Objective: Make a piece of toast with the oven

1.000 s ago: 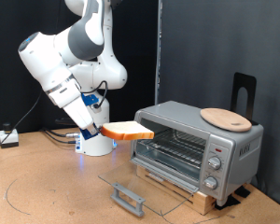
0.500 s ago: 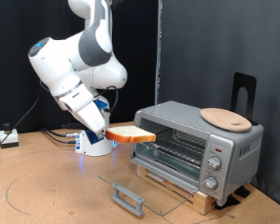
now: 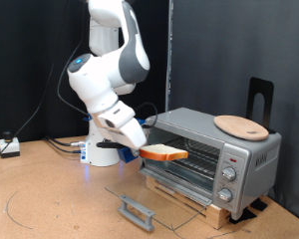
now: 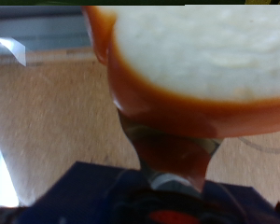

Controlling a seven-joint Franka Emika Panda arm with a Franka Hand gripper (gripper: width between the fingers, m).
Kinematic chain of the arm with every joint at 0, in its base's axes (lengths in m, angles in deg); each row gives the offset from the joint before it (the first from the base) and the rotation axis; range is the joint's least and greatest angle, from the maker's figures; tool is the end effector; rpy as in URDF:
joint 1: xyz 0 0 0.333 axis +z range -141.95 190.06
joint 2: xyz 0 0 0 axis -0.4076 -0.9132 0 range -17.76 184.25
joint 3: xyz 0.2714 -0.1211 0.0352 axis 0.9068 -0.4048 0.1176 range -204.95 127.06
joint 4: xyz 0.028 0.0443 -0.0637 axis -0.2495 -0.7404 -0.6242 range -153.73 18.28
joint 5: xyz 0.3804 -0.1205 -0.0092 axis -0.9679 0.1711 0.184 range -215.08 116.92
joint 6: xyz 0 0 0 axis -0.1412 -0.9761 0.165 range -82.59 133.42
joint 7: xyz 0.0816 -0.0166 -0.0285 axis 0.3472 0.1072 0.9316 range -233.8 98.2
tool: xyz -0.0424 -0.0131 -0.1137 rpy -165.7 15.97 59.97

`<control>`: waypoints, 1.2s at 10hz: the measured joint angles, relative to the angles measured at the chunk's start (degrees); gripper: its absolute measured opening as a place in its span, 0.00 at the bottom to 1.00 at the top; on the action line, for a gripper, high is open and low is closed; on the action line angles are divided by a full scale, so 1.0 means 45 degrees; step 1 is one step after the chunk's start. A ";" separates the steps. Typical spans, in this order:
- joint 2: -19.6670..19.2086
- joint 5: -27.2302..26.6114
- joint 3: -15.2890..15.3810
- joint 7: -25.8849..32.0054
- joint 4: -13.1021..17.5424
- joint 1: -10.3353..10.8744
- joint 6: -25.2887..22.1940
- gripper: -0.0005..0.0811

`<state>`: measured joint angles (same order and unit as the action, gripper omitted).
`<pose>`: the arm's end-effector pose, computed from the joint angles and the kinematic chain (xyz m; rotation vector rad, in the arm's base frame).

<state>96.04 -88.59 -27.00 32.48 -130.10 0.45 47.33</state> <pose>0.3966 -0.0613 0.2659 -2.3630 -1.3622 -0.3806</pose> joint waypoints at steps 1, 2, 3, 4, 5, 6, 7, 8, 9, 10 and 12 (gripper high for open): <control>0.0116 -0.0241 0.0299 -0.0033 -0.0243 0.0223 0.0285 0.57; 0.0232 -0.0277 0.0685 -0.0190 -0.0569 0.0408 0.0775 0.57; 0.0298 -0.0247 0.1168 -0.0437 -0.0949 0.0556 0.1510 0.57; 0.0308 -0.0245 0.1624 -0.0642 -0.1297 0.0690 0.2243 0.57; 0.0304 -0.0390 0.1968 -0.0673 -0.1567 0.0836 0.2851 0.57; 0.0294 -0.0584 0.2194 -0.0673 -0.1741 0.0981 0.3310 0.57; 0.0281 -0.0807 0.2328 -0.0673 -0.1795 0.1064 0.3530 0.57; 0.0280 -0.1038 0.2388 -0.0654 -0.1795 0.1122 0.3563 0.57; 0.0300 -0.1339 0.2387 -0.0578 -0.1758 0.1142 0.3550 0.57; 0.0370 -0.1526 0.2321 -0.0499 -0.1647 0.1140 0.3394 0.57; 0.0683 -0.1681 0.2178 -0.0373 -0.1411 0.1139 0.3143 0.57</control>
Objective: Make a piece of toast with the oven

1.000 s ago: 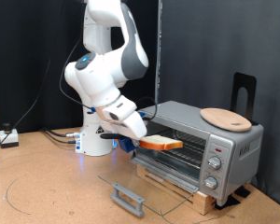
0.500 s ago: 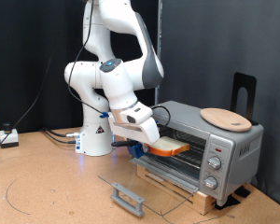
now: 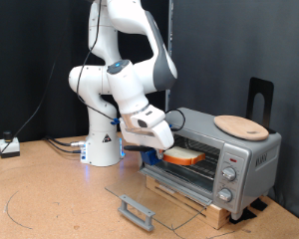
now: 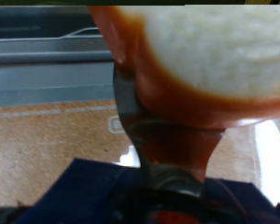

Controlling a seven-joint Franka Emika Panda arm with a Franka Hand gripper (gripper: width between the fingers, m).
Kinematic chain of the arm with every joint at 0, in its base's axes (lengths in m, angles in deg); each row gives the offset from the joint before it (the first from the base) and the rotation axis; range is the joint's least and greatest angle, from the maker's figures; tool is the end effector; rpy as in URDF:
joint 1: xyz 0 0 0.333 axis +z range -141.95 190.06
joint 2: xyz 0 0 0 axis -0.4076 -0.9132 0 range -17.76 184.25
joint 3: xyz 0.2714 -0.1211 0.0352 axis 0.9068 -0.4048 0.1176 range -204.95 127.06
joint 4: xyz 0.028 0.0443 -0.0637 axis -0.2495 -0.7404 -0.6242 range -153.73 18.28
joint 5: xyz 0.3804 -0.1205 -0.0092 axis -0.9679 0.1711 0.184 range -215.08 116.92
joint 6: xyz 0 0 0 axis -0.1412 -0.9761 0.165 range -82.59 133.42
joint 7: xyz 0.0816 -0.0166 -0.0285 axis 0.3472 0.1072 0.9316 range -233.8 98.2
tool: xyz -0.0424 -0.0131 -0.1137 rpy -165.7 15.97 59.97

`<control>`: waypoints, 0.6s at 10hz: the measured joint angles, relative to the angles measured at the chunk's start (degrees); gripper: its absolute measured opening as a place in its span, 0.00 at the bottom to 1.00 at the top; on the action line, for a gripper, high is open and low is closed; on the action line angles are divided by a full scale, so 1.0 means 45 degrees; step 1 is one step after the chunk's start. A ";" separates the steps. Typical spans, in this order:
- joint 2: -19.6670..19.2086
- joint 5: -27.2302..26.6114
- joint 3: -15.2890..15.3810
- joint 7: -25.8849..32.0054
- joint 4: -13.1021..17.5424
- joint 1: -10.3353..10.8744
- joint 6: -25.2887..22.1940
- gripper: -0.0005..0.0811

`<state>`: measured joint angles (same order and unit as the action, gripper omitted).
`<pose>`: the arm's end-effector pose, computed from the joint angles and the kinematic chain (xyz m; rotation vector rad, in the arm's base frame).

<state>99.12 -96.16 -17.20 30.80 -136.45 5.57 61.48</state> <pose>0.3868 0.0110 0.2537 -2.4459 -1.4966 -0.4326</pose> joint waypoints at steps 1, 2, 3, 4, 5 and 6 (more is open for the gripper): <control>0.0161 -0.0021 -0.0008 0.0281 0.0081 0.0002 0.0055 0.57; 0.0276 -0.0235 0.0044 0.0756 0.0114 0.0095 0.0393 0.57; 0.0362 -0.0519 0.0132 0.1126 0.0124 0.0303 0.0717 0.57; 0.0481 -0.0751 0.0194 0.1374 0.0129 0.0504 0.0878 0.57; 0.0612 -0.0942 0.0226 0.1533 0.0137 0.0661 0.0921 0.57; 0.0725 -0.1038 0.0263 0.1572 0.0148 0.0762 0.0928 0.57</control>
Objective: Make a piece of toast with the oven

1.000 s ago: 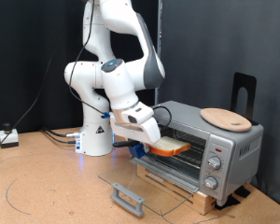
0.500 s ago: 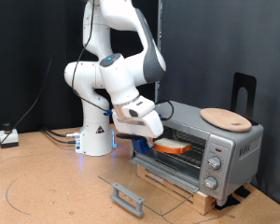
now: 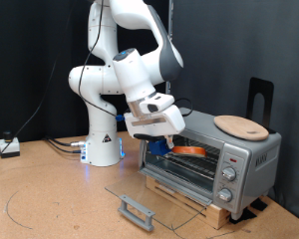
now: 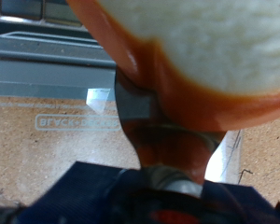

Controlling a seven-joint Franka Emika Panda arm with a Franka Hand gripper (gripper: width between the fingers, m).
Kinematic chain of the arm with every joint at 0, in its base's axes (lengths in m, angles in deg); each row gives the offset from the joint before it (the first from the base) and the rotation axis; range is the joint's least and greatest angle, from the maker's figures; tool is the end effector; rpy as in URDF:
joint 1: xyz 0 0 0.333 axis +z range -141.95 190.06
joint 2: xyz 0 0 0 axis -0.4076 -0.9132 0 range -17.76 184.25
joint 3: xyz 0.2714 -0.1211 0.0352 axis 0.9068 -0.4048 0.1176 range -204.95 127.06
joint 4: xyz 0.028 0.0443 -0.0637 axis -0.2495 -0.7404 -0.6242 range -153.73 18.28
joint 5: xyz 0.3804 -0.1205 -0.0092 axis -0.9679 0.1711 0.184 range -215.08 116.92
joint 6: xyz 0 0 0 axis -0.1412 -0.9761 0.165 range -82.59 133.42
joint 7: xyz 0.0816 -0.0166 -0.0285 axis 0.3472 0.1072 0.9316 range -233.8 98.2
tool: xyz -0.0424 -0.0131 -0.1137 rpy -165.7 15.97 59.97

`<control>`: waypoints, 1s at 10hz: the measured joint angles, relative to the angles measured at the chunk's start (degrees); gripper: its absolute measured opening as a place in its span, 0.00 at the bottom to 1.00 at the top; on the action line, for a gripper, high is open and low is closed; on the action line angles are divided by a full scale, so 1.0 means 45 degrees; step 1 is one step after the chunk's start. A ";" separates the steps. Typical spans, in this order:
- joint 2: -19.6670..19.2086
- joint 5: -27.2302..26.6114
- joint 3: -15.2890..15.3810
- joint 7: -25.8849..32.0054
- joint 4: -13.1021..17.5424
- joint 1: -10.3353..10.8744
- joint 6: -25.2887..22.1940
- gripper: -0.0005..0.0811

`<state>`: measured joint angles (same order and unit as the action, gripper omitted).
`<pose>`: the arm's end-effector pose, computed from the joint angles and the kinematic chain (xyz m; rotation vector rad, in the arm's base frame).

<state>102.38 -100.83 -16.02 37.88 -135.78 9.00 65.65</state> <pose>0.3987 0.0343 0.2839 -2.3954 -1.6982 -0.6060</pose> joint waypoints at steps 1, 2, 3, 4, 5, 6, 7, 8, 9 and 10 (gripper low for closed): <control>0.0094 -0.0005 0.0076 -0.0013 0.0004 0.0030 -0.0001 0.57; 0.0168 -0.0001 0.0129 -0.0082 0.0006 0.0034 -0.0062 0.57; 0.0213 0.0031 0.0163 -0.0181 0.0009 0.0034 -0.0131 0.57; 0.0234 0.0069 0.0213 -0.0306 0.0014 0.0034 -0.0173 0.57; 0.0241 0.0076 0.0257 -0.0322 0.0019 0.0034 -0.0183 0.57; 0.0246 0.0082 0.0283 -0.0322 0.0027 0.0034 -0.0211 0.57; 0.0250 0.0119 0.0296 -0.0562 0.0032 0.0029 -0.0336 0.57; 0.0259 0.0372 0.0318 -0.1050 0.0037 -0.0007 -0.0533 0.57; 0.0266 0.0626 0.0356 -0.1403 0.0038 -0.0026 -0.0584 0.57; 0.0274 0.0875 0.0420 -0.1726 0.0038 -0.0059 -0.0559 0.57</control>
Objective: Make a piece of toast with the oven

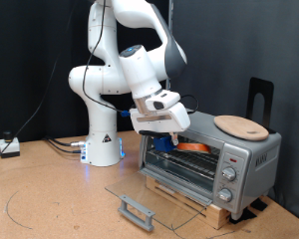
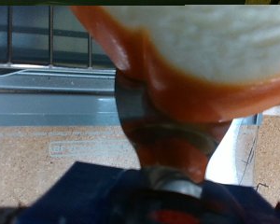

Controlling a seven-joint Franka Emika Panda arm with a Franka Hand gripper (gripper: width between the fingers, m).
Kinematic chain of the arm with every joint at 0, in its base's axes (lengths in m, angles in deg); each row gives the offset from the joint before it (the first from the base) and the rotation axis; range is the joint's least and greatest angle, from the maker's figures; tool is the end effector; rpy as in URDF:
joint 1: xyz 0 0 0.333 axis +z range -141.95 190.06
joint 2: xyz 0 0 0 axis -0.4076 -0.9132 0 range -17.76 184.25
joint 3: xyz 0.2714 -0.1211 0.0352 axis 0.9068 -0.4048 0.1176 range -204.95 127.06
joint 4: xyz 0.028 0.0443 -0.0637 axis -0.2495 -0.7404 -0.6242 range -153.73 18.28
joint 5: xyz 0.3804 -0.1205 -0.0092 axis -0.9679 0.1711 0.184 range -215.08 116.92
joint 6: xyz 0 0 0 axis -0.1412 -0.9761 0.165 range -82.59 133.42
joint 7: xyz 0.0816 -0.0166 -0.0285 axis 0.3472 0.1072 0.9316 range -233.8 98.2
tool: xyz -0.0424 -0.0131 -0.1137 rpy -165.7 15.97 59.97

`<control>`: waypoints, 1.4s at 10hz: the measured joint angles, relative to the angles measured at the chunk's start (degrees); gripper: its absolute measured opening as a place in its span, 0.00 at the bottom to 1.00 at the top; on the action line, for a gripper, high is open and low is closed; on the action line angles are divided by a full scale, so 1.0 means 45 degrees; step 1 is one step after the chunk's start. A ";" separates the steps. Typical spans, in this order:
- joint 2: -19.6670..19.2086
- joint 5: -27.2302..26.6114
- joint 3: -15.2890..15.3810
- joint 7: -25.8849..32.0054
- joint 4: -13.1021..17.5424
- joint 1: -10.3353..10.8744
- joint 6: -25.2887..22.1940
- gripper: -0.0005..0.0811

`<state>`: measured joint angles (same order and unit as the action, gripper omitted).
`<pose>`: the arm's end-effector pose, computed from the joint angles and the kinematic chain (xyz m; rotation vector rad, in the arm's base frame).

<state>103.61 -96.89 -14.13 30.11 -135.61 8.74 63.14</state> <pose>0.3960 0.0488 0.2881 -2.4224 -1.6505 -0.5250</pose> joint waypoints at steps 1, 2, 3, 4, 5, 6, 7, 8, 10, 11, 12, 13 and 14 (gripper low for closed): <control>0.0015 0.0344 0.0070 -0.0468 -0.0001 -0.0038 0.0092 0.57; 0.0048 0.0807 0.0204 -0.1060 -0.0002 -0.0156 0.0154 0.57; 0.0103 0.1173 0.0346 -0.1583 -0.0007 -0.0284 0.0201 0.57; 0.0161 0.1329 0.0396 -0.1830 -0.0015 -0.0332 0.0223 0.57; 0.0219 0.1355 0.0395 -0.1848 -0.0024 -0.0333 0.0228 0.57; 0.0262 0.1386 0.0396 -0.1848 -0.0027 -0.0332 0.0237 0.57; 0.0293 0.1526 0.0404 -0.1867 -0.0030 -0.0342 0.0291 0.57; 0.0319 0.1857 0.0469 -0.2011 -0.0033 -0.0411 0.0375 0.57; 0.0399 0.2416 0.0712 -0.2538 -0.0059 -0.0612 0.0673 0.57; 0.0483 0.2702 0.0890 -0.3049 -0.0080 -0.0782 0.0779 0.57; 0.0588 0.2862 0.1042 -0.3448 -0.0107 -0.0928 0.0850 0.57; 0.0694 0.2960 0.1150 -0.3764 -0.0137 -0.1042 0.0921 0.57; 0.0794 0.3052 0.1215 -0.3972 -0.0172 -0.1126 0.0933 0.57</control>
<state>107.18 -83.16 -8.67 12.24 -136.39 3.67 67.34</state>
